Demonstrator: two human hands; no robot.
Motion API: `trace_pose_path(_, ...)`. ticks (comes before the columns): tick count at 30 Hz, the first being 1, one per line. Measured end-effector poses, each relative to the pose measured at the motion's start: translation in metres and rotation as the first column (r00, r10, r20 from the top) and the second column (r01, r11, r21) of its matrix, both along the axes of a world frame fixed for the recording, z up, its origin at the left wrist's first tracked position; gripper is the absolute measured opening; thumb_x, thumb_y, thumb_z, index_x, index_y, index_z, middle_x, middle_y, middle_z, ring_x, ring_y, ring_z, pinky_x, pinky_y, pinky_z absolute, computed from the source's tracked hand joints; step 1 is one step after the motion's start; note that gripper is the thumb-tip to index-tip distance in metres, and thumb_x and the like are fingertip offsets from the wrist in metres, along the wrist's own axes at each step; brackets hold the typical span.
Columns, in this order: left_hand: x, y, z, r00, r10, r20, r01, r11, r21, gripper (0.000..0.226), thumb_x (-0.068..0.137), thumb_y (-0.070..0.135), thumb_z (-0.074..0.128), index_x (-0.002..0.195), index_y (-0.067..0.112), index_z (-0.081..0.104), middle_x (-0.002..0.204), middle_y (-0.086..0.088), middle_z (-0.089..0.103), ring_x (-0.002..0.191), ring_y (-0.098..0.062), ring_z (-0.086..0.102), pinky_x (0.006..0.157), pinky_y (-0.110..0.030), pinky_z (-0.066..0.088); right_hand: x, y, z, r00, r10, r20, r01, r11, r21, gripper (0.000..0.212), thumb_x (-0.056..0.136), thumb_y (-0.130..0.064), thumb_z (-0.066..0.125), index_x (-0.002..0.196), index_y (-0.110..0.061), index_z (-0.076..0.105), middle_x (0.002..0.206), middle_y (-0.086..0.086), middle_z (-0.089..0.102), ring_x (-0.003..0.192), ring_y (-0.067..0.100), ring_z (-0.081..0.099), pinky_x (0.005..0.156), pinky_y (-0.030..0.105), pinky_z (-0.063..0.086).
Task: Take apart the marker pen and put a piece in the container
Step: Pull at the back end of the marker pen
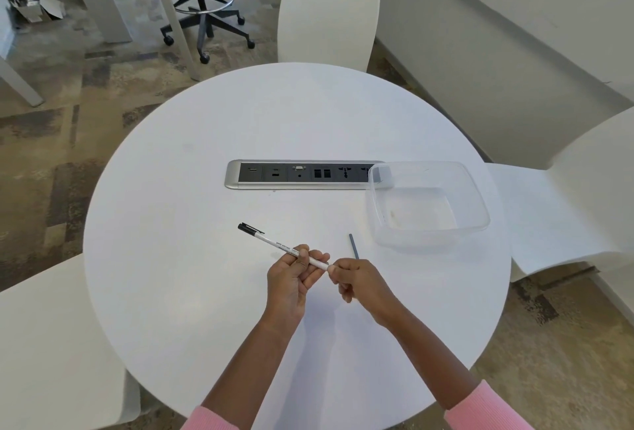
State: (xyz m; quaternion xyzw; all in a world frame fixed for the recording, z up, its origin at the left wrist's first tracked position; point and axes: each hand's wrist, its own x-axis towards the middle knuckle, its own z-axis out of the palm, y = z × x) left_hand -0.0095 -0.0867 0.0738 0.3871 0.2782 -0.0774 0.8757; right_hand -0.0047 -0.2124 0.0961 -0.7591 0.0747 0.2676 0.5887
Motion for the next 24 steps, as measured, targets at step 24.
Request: trace_pose_path(24,0.014,0.006,0.007,0.999,0.008,0.035,-0.008,1.0,-0.008,0.021,0.092,0.001,0.045,0.076,0.006,0.058,0.057,0.001,0.069,0.066,-0.017,0.072,0.057,-0.022,0.057,-0.015,0.007,-0.005,0.795,0.239,0.557,0.09,0.863,-0.497,0.02,0.084,-0.025,0.061,0.098,-0.011,0.058,0.076,0.002,0.052,0.074,0.014,0.049,0.063,0.017,0.04)
